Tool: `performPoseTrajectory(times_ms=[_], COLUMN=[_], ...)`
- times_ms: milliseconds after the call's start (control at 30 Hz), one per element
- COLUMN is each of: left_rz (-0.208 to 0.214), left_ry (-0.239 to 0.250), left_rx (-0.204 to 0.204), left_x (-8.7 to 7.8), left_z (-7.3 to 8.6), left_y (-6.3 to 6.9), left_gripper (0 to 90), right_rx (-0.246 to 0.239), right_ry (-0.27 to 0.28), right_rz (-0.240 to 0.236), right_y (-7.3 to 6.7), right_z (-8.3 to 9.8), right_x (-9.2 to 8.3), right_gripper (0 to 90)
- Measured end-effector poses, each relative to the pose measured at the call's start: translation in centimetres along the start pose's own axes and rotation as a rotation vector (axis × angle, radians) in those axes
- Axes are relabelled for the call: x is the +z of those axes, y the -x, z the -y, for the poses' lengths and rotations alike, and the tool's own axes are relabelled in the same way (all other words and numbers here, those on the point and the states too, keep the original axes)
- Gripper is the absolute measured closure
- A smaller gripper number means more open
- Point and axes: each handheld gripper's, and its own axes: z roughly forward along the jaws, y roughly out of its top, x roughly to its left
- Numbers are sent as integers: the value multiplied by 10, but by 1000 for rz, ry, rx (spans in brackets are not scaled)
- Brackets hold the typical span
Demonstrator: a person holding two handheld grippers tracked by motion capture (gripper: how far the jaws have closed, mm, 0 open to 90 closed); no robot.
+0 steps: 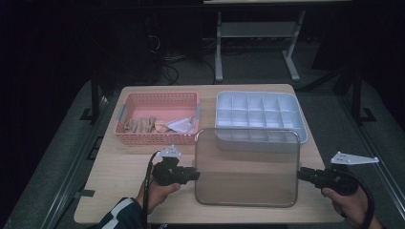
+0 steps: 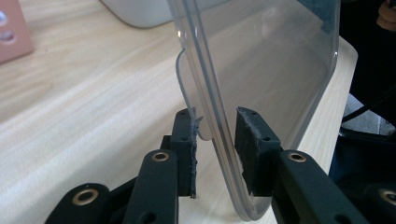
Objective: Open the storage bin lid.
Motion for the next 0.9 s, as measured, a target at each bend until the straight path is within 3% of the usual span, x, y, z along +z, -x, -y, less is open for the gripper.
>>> performPoseTrajectory(times_ms=[767, 900], left_rz=[16, 17], left_ry=[-89, -108], left_rx=[20, 22], left_x=[4, 7], left_z=[17, 19], left_y=[6, 5], left_gripper=[596, 581], right_rx=[8, -5], right_ry=[-84, -125], right_rz=[-21, -12], right_y=[-4, -5], right_z=[15, 16], right_x=[7, 9], right_gripper=[643, 619])
